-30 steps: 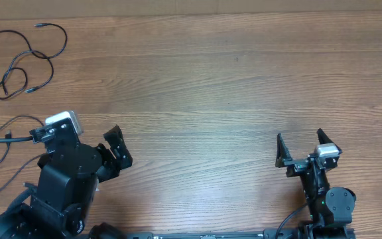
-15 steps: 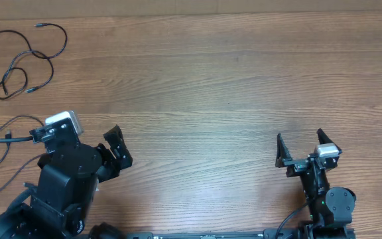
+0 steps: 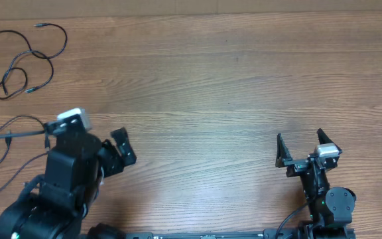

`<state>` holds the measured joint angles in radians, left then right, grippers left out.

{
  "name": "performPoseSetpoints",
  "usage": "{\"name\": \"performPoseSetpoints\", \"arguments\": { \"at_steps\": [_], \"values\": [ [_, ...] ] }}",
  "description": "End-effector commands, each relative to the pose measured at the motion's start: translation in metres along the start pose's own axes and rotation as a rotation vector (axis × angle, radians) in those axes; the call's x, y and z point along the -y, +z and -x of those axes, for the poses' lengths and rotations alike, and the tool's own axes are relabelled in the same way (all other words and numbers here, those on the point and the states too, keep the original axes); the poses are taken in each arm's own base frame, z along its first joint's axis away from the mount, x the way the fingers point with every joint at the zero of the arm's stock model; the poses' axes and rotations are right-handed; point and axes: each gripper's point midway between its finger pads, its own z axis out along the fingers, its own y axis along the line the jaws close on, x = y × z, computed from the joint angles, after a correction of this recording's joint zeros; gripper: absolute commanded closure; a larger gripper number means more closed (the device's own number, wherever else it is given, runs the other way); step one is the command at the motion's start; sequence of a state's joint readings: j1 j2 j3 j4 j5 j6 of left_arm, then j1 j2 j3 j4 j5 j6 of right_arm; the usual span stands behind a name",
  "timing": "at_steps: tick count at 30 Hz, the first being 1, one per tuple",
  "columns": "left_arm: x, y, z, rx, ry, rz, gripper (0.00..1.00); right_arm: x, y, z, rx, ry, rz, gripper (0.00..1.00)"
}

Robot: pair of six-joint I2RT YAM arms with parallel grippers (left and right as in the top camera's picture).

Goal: Untangle cables

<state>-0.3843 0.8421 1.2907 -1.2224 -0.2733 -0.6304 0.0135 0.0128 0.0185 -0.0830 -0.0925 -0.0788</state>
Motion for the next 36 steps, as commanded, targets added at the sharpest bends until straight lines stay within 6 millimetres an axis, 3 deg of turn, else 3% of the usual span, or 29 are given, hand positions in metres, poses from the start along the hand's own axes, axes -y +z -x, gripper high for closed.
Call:
{"name": "performPoseSetpoints", "arguments": {
  "at_steps": [1, 6, 16, 18, 22, 36],
  "values": [
    [0.023, 0.011, -0.007, -0.003, 0.212, -0.155, 0.00, 0.002, 0.000, -0.002, 0.004, -0.001, -0.010, 0.00],
    [0.042, 0.022, -0.007, 0.084, 0.349, -0.282, 0.01, 0.002, 0.000, -0.002, 0.004, -0.001, -0.010, 0.00],
    [0.014, 0.058, -0.028, 0.177, 0.306, -0.253, 0.00, 0.002, 0.000, -0.002, 0.004, -0.001, -0.010, 0.00],
    [0.022, 0.059, -0.034, 0.233, 0.437, -0.321, 0.00, 0.002, 0.000, -0.002, 0.004, -0.001, -0.010, 0.00],
    [0.027, 0.061, -0.033, 0.340, 0.531, -0.360, 0.00, 0.002, 0.000, -0.002, 0.004, -0.001, -0.010, 0.00],
    [0.010, 0.081, -0.034, 0.549, 0.474, -0.402, 0.00, 0.002, 0.000, -0.002, 0.004, -0.001, -0.010, 0.00]
  ]
}}
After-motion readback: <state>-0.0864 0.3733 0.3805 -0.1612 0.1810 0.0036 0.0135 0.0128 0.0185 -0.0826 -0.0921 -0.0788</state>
